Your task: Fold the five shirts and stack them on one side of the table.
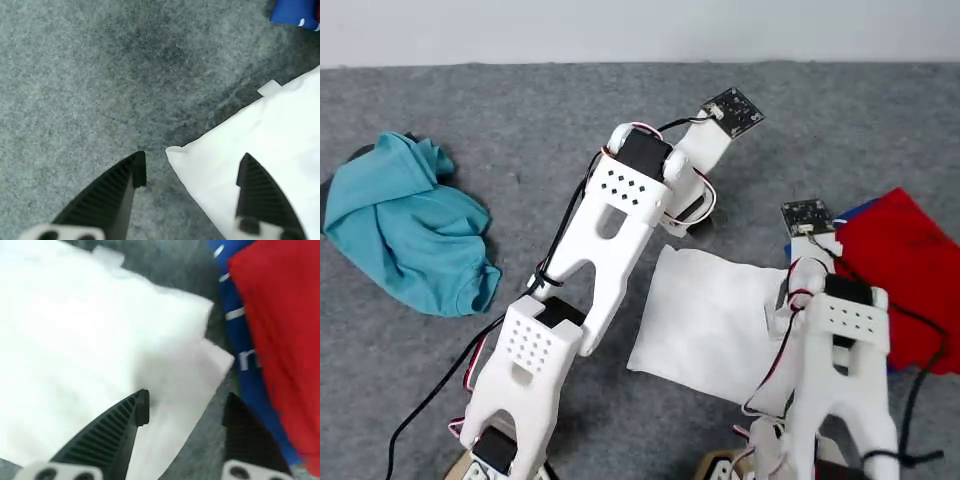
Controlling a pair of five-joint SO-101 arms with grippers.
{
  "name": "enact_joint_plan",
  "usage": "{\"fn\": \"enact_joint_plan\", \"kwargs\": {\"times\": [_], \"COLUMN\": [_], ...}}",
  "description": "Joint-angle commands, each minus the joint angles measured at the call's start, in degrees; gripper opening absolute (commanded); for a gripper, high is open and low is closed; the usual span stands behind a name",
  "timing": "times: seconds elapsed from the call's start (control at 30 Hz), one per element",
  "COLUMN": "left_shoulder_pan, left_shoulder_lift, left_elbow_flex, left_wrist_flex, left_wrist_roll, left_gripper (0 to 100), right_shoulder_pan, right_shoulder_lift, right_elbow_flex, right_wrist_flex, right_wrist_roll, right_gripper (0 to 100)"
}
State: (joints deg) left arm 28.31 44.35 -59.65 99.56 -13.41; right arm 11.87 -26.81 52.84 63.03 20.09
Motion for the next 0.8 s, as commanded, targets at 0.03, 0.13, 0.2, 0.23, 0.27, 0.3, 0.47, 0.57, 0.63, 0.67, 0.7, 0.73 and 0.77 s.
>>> {"fn": "enact_joint_plan", "kwargs": {"times": [0.03,0.13,0.2,0.23,0.27,0.3,0.47,0.57,0.63,0.67,0.7,0.73,0.77], "left_shoulder_pan": [0.00,0.00,0.00,0.00,0.00,0.00,0.00,0.00,0.00,-0.09,-0.09,-0.18,-0.18], "left_shoulder_lift": [-4.48,-4.48,-4.48,-4.48,-4.48,-4.48,-4.48,-4.48,-4.48,-4.48,-4.40,-4.22,-4.04], "left_elbow_flex": [-2.15,-2.15,-2.15,-2.15,-2.15,-2.15,-2.15,-2.07,-2.07,-2.07,-2.07,-2.07,-2.07], "left_wrist_flex": [0.97,0.97,0.97,0.97,0.97,0.97,0.97,0.97,0.97,0.97,0.97,0.97,0.97], "left_wrist_roll": [0.35,0.35,0.35,0.35,0.35,0.35,0.35,0.35,0.35,0.35,0.35,0.35,0.35], "left_gripper": [29,29,29,29,29,29,29,29,29,29,29,29,29], "right_shoulder_pan": [-0.84,-1.19,-3.12,-4.62,-6.37,-8.31,-13.32,-12.97,-12.62,-12.53,-12.70,-12.88,-12.88], "right_shoulder_lift": [7.78,13.23,16.66,18.51,20.26,21.85,25.98,25.27,24.22,23.34,22.11,20.62,18.77], "right_elbow_flex": [-2.29,-3.87,-3.87,-3.87,-3.87,-3.87,-4.22,-4.22,-4.22,-4.31,-5.01,-6.33,-7.91], "right_wrist_flex": [-0.84,-1.71,-4.35,-5.67,-6.90,-8.13,-11.03,-11.12,-11.21,-11.30,-11.30,-10.95,-10.68], "right_wrist_roll": [-0.62,-0.70,-0.70,-0.70,-0.70,-0.44,-0.18,-0.09,1.49,2.11,2.37,2.37,2.37], "right_gripper": [30.5,28.0,26.2,25.0,23.3,21.4,6.4,0.9,1.0,0.9,1.0,1.0,1.0]}}
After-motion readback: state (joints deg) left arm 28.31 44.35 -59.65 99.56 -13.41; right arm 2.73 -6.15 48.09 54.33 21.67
